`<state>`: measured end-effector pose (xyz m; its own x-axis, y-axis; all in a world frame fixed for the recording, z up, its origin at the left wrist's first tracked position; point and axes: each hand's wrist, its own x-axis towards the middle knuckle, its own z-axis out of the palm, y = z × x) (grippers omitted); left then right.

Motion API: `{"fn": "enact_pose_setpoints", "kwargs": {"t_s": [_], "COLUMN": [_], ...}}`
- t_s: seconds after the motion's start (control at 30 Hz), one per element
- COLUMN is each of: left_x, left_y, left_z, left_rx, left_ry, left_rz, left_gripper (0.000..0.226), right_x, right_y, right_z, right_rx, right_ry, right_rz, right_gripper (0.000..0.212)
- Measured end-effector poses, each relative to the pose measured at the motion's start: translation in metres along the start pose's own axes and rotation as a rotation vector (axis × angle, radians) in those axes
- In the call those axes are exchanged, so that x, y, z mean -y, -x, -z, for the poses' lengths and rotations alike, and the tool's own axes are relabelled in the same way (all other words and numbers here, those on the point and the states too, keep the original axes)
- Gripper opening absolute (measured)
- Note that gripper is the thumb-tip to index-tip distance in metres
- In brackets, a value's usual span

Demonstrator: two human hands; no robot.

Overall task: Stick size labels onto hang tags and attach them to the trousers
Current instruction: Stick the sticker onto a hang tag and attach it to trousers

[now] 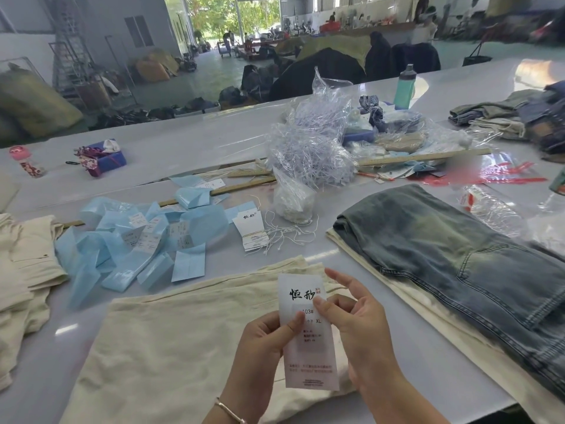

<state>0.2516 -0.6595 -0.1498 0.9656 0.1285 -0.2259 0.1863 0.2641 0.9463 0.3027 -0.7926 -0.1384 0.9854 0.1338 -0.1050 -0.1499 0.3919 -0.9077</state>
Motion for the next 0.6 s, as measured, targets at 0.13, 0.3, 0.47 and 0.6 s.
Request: {"fn": "enact_pose_setpoints", "kwargs": {"t_s": [0.13,0.3,0.47,0.6], "left_x": [-0.003,-0.002,-0.001,-0.001], "left_y": [-0.007,-0.025,-0.051,-0.079], "left_z": [0.004,0.018,0.041,0.065], "left_rx": [-0.05,-0.071,-0.172,-0.326], "left_ry": [-0.006,-0.013,-0.007,0.028], "left_rz": [0.01,-0.025,0.014,0.062], "left_gripper": [0.034,0.033,0.031,0.027], "right_x": [-0.006,-0.017,-0.034,-0.051], "right_y": [-0.008,-0.026,-0.061,-0.113], "right_z": [-0.002,-0.014,-0.026,-0.031], "right_rx": [0.017,0.038,0.084,0.037], "right_ry": [0.051,0.135,0.313,0.512], "right_rz": [0.007,-0.031,-0.047,-0.01], "right_gripper": [0.042,0.036,0.02,0.01]}}
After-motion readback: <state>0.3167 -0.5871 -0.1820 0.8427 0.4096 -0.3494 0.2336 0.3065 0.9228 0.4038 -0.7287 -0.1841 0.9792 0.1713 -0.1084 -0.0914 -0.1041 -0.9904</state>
